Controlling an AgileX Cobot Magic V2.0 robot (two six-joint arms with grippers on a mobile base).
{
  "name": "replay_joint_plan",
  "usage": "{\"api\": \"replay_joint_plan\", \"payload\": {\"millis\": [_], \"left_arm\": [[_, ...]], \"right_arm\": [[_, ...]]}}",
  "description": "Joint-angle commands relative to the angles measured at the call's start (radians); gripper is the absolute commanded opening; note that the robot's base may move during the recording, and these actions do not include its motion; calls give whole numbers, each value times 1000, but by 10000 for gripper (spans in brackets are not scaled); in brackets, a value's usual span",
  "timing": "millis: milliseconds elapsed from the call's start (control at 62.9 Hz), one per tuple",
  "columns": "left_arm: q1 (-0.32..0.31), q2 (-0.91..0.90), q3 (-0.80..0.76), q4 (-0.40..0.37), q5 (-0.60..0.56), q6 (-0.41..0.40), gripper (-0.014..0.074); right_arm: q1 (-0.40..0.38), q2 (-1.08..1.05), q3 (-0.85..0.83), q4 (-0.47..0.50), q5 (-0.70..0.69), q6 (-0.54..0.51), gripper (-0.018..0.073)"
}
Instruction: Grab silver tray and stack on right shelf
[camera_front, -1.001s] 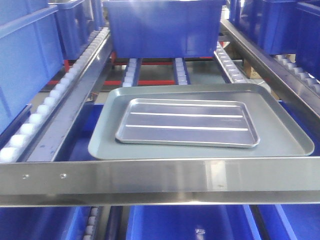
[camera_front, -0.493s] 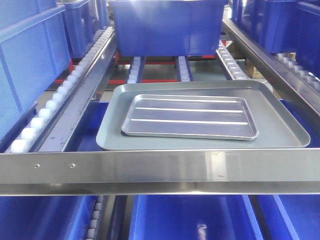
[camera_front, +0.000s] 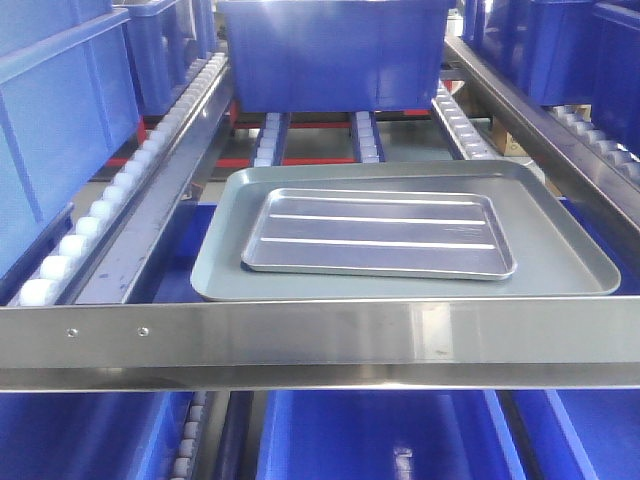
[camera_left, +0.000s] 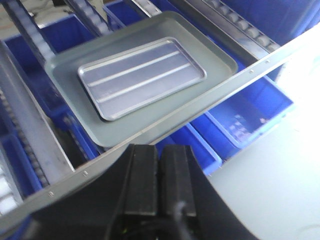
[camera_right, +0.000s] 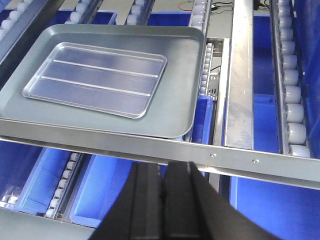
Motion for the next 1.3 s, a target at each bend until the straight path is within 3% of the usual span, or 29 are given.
{"api": "replay_joint_plan", "payload": {"millis": [0, 64, 127, 222, 350, 461, 604, 985, 1287], "left_arm": [[-5, -17, -35, -85, -56, 96, -102], [-5, -29, -35, -201, -60, 204, -101], [-5, -44, -35, -303, -59, 261, -101], [-1, -61, -29, -388, -66, 360, -101], [48, -86, -9, -505, -147, 560, -101], [149, -120, 42, -681, -260, 750, -101], [366, -186, 173, -893, -487, 985, -101], [853, -474, 519, -903, -815, 1000, -101], [1204, -664, 730, -877, -969, 998, -101]], "right_arm": [[-4, 7, -26, -16, -82, -9, 56], [-4, 7, -26, -16, -82, -9, 56], [-4, 7, -26, -16, -82, -9, 56], [-4, 7, -26, -16, -82, -9, 56], [-4, 7, -26, -16, -82, -9, 56], [-4, 7, -26, -16, -82, -9, 56], [-4, 7, -26, -16, -82, -9, 56], [-4, 7, -26, -16, -82, -9, 56], [-4, 7, -26, -16, -82, -9, 56]]}}
